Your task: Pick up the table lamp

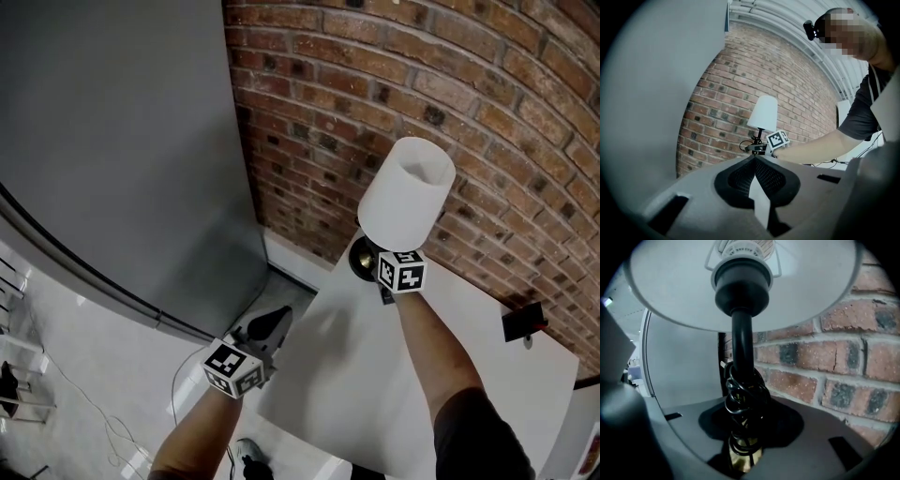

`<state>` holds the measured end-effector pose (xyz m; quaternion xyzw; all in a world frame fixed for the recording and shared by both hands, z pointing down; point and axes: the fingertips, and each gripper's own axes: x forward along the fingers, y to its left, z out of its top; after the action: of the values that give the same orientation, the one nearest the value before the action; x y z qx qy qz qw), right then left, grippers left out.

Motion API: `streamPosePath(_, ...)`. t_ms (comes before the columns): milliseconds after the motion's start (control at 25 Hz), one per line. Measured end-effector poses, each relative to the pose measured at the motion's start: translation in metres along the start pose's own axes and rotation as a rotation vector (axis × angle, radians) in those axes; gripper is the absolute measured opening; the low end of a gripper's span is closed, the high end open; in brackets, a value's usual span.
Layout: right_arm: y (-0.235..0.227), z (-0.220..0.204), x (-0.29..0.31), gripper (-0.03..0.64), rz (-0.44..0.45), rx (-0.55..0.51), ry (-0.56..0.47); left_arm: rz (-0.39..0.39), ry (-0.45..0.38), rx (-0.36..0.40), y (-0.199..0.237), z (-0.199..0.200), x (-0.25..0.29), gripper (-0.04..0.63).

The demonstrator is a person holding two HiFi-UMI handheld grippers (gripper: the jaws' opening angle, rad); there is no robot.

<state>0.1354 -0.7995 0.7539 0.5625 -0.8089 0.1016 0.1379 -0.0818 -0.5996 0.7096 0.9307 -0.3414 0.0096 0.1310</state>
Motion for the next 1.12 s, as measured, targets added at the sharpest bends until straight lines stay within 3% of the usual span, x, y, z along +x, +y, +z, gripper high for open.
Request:
streamPosePath(240, 0.024, 0.023, -0.026, 0.120, 0.088, -0.065, 0.019, 0.006, -0.001, 0.035, -0.006, 0.034, -0.015, 0.005)
streamPosePath(480, 0.047, 0.067, -0.059, 0.114, 0.157, -0.038, 0.000, 0.020, -0.023, 0.072, -0.014, 0.088, -0.028, 0.005)
streamPosePath(1120, 0.092, 0.216, -0.169, 0.110, 0.224, -0.042, -0.021, 0.080, -0.077, 0.151, -0.070, 0.238, -0.093, 0.005)
